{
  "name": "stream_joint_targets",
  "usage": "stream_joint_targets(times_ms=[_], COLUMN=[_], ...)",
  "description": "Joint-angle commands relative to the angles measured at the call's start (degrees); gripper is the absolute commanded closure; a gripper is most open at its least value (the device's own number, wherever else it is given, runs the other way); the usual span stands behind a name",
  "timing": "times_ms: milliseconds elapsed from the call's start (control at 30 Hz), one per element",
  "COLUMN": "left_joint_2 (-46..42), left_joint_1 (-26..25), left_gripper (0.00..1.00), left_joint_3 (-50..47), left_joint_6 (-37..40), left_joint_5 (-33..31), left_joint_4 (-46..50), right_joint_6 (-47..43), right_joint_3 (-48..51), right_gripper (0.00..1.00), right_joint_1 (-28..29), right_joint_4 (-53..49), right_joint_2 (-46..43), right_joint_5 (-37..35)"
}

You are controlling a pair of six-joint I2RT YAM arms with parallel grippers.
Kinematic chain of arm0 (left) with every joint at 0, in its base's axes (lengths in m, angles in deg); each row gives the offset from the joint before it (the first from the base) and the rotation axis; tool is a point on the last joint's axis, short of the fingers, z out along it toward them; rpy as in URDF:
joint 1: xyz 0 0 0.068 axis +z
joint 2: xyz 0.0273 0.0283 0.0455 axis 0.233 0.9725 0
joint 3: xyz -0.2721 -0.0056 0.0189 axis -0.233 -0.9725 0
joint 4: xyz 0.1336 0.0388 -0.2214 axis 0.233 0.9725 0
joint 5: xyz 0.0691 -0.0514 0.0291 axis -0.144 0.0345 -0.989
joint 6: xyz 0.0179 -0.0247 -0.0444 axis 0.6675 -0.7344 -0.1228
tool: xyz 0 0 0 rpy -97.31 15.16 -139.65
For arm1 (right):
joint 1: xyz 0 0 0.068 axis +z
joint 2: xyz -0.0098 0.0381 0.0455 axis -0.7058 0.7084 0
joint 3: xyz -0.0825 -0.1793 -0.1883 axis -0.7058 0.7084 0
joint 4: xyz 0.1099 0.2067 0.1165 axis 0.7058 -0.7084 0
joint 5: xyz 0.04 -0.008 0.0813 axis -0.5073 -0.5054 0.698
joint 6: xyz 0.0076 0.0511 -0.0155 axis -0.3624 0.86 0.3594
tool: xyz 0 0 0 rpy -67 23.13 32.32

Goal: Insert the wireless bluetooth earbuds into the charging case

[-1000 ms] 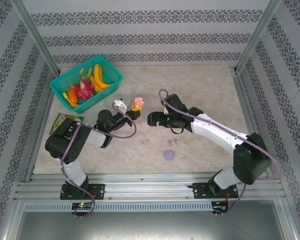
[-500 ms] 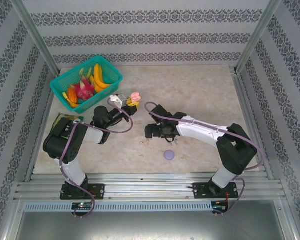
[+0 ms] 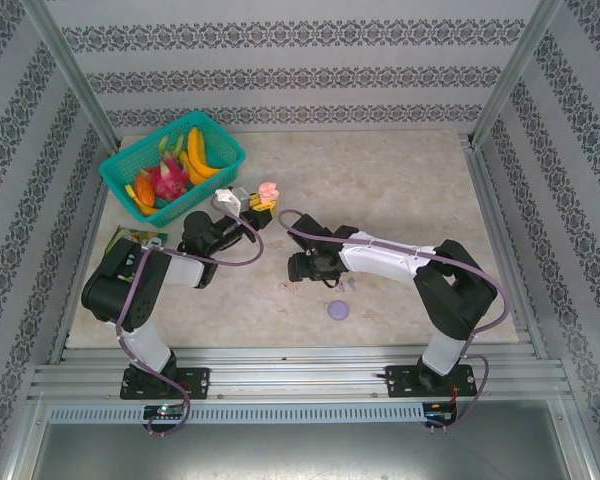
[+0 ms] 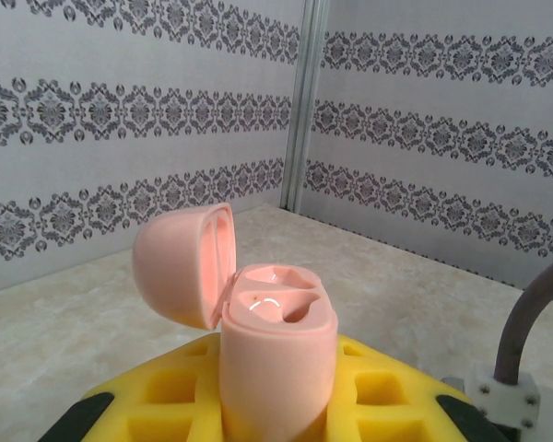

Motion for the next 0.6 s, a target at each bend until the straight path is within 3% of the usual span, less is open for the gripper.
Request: stream_joint_targets(times_ms=[0, 567], left_joint_2=[-2.4, -4.1], left_joint_1=[1.1, 1.3], left_gripper=[1.00, 1.00], left_joint_3=[-1.4, -3.9], left_joint_6=[-1.2, -0.8], left_joint_5=[0.5, -0.5], left_joint_4=[-3.8, -3.8], right_joint_6=[-0.2, -0.1], right_joint_3=[-1.9, -3.9], right_gripper=[0.32, 0.36], right_joint_1=[0.4, 1.2], right_joint_4=[0.1, 1.6], right_joint_2=[1.7, 6.0], right_joint_5=[0.0, 2.8])
